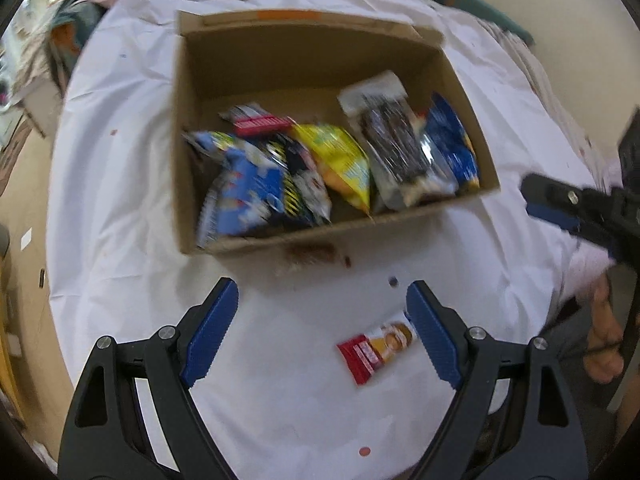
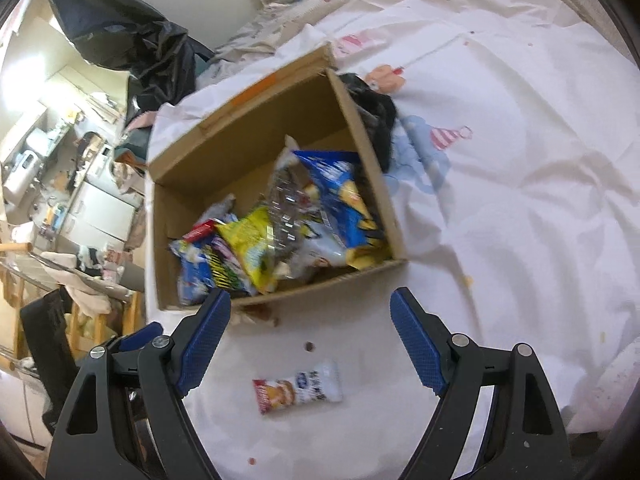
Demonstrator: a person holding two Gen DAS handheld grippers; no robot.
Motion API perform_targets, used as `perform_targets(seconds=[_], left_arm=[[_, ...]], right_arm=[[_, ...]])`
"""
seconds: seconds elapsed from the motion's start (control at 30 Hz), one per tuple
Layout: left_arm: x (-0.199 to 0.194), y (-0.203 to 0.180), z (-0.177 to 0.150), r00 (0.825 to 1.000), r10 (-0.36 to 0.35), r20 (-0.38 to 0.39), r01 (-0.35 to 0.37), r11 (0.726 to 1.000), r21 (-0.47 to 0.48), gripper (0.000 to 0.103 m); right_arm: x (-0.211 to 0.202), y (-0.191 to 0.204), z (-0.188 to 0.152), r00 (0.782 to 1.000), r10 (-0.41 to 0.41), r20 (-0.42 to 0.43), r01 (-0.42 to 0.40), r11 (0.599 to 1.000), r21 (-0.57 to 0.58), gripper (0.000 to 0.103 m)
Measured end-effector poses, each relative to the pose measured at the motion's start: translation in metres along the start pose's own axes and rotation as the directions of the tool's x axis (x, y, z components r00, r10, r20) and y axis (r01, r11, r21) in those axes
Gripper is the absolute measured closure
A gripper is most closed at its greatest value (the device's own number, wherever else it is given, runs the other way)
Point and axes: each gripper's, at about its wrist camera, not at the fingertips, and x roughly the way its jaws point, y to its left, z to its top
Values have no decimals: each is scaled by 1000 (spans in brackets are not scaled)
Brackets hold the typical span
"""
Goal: Organize snacks
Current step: 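Withdraw the left gripper and grasp the second white rice-cake packet, then grasp the small clear orange-filled packet with the right gripper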
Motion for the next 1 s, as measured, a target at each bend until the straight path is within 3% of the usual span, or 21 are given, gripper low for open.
perform_targets(seconds=[0.13,0.27,0.43,0.57,0.67,0.73,0.87,1.0], left_arm=[[18,-34,-16,996,-12,-85,24,990,142,19],[40,-67,-26,989,10,-145,33,957,289,19],[67,-91,-27,980,24,-197,55,922,383,22],[83,-94,-26,971,36,-237,63,917,394,27],[92,-95,-29,961,47,-271,68,915,399,51],[94,-94,-32,959,61,-278,57,917,396,74],[79,-93,-32,962,33,-270,76,919,386,76],[62,-75,-23,969,-1,-249,73,957,280,76]], right_arm=[[5,-7,-4,999,-44,-31,44,999,-13,19],[5,-7,-3,998,-55,-27,54,998,-20,19],[3,-11,-1,998,-60,-20,60,998,-4,19],[0,-18,1,998,-63,-13,63,998,14,19],[0,-21,2,998,-59,-16,59,998,32,18],[1,-22,3,998,-53,-18,54,998,42,19],[2,-18,4,998,-54,-16,55,998,32,19],[3,-17,2,998,-59,-21,59,998,26,19]])
